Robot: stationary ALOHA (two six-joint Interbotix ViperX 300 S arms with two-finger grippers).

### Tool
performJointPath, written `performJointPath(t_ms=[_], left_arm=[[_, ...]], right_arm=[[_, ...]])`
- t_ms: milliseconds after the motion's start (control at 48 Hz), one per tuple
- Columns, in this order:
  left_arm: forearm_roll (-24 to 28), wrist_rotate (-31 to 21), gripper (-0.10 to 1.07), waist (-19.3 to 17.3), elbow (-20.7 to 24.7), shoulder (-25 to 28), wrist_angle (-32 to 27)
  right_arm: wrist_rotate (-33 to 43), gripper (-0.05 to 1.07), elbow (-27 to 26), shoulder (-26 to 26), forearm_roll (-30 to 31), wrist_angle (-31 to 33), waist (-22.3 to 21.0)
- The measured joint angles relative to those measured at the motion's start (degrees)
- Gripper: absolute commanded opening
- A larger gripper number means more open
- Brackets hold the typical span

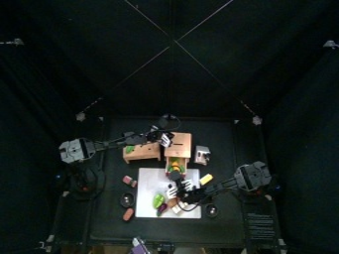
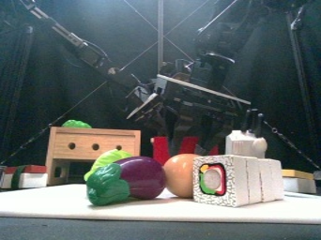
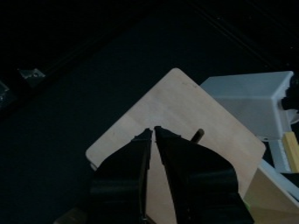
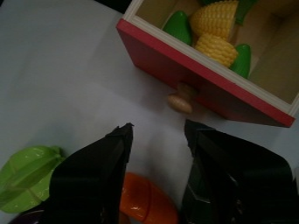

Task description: Open drawer

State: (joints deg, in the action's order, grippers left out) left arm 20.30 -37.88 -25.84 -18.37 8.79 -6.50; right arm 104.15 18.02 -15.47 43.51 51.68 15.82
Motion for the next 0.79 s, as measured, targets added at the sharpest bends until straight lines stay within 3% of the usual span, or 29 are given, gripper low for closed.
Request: performJointPath(t_ms=[312, 604, 792], left_arm=[[0.5, 0.0, 0.58, 0.1, -3.6, -3.0, 2.6], [0.8, 0.1, 0.58, 0.1, -4.3, -3.2, 2.9], [3.7, 0.2, 0.58, 0.3, -4.8, -3.5, 2.9]], right_arm=[[-0.5, 0.85, 0.0, 0.4, -0.3, 0.0, 0.0], [-0.5, 0.85, 0.0, 0.4, -0.5, 0.0, 0.1], [-0.8, 0.85, 0.0, 1.1, -0.5, 0.0, 0.4]])
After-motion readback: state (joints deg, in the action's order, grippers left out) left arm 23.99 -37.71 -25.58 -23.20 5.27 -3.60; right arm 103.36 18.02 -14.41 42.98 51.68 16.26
